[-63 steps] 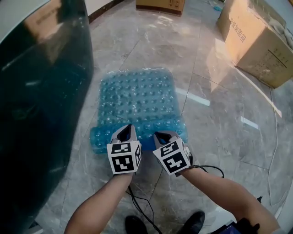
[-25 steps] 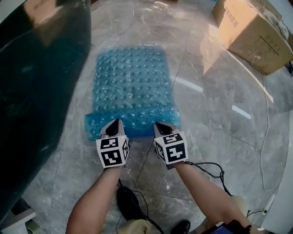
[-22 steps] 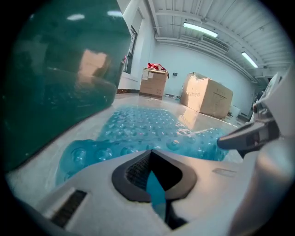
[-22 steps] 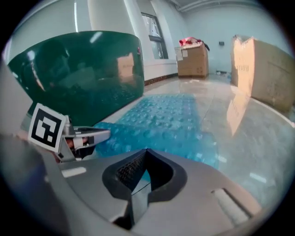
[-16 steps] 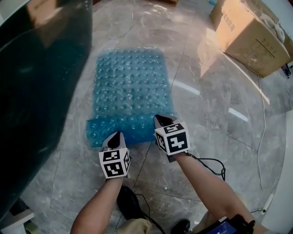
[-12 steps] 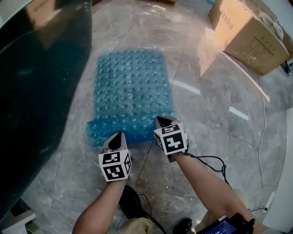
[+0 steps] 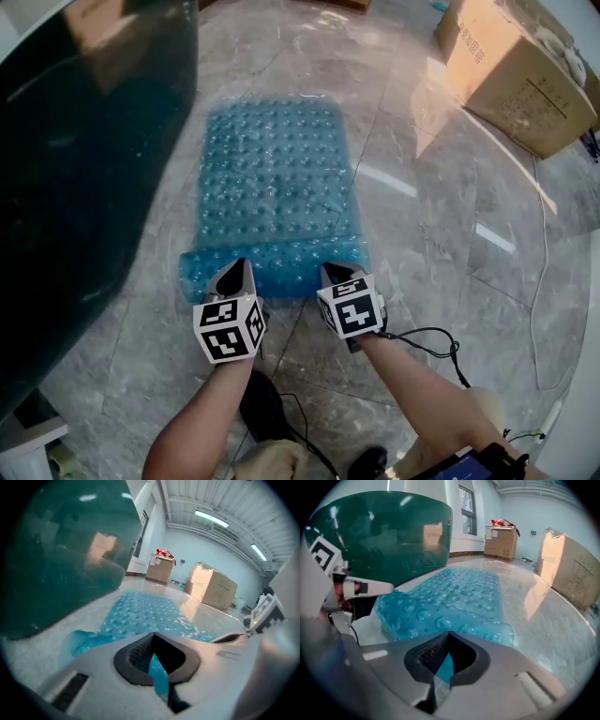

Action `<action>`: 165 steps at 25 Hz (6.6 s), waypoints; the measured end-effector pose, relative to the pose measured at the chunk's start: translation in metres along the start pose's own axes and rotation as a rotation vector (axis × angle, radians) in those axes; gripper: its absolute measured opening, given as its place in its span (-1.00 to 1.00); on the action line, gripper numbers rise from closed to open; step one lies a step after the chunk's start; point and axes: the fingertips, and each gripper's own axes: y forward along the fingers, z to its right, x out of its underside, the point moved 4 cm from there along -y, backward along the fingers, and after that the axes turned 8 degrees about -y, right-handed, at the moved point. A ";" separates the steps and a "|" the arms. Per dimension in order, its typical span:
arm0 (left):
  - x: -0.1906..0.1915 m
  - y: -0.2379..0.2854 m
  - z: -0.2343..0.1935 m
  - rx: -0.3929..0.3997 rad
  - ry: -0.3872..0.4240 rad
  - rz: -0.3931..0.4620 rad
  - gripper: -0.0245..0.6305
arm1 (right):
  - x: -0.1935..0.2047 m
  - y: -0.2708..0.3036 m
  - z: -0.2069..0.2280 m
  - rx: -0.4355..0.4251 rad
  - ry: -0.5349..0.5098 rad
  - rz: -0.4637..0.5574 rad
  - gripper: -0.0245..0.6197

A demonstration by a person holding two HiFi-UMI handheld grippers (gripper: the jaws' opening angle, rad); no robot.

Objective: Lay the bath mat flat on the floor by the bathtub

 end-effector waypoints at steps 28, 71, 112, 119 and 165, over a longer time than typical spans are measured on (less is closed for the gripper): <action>-0.015 -0.118 -0.015 -0.028 0.030 -0.079 -0.93 | 0.006 -0.001 -0.022 -0.020 0.081 -0.062 -0.90; 0.139 -0.168 0.013 0.163 -0.061 -0.110 -0.93 | 0.127 -0.079 -0.128 0.005 -0.155 -0.057 -0.90; 0.269 -0.230 -0.002 0.020 0.041 -0.467 -0.93 | 0.190 -0.155 -0.184 -0.349 0.077 -0.097 -0.90; 0.316 -0.261 -0.004 0.027 0.144 -0.418 -0.93 | 0.195 -0.143 -0.140 -0.187 0.097 -0.070 -0.90; 0.028 -0.334 0.213 0.370 0.286 0.638 -0.96 | 0.029 -0.380 -0.149 0.052 -0.027 0.880 -0.82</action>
